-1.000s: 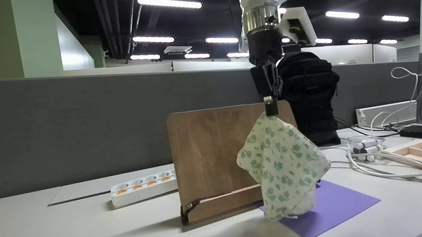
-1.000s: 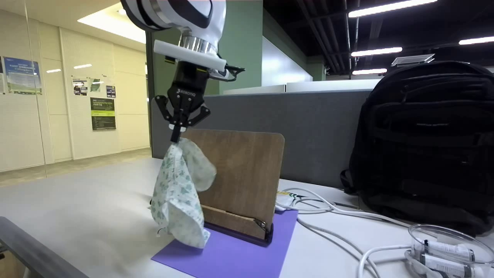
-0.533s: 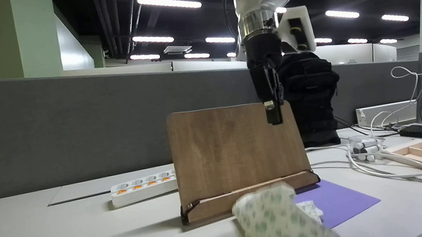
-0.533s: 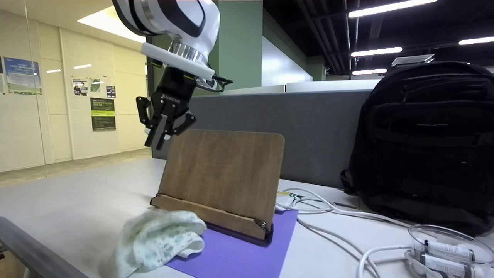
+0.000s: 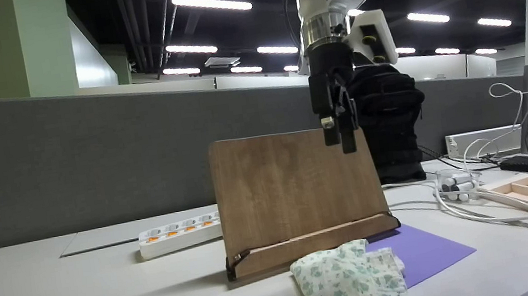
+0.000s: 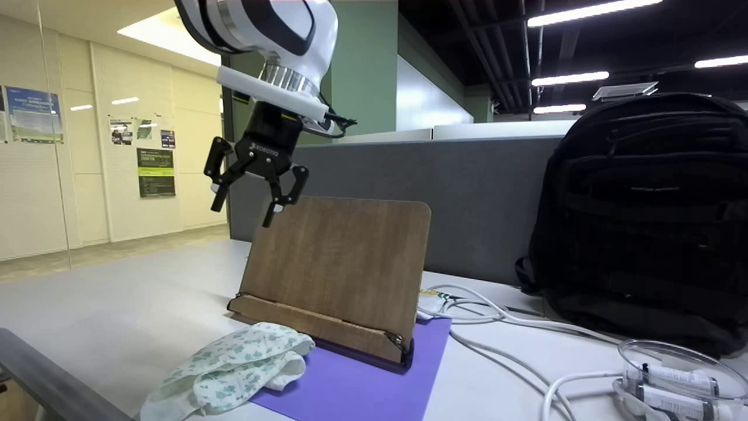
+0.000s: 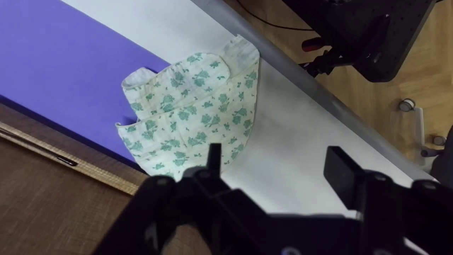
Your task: Put the cloth on the table
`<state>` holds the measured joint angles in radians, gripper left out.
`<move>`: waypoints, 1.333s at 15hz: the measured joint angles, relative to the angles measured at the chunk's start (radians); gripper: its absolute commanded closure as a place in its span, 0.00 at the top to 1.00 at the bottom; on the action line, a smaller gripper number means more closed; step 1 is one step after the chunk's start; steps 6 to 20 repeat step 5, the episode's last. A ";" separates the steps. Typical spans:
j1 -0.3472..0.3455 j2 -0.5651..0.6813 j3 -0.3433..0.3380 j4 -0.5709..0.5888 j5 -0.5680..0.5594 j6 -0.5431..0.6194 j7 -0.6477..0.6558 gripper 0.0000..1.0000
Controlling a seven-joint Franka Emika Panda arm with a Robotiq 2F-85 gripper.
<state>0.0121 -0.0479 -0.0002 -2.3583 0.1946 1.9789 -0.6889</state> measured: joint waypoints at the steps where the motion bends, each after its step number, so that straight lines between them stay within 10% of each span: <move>1: 0.000 0.000 0.000 -0.001 -0.001 0.017 0.010 1.00; 5: 0.000 -0.009 0.001 -0.026 -0.079 0.174 0.114 1.00; 20: 0.000 -0.009 0.001 -0.026 -0.079 0.174 0.114 1.00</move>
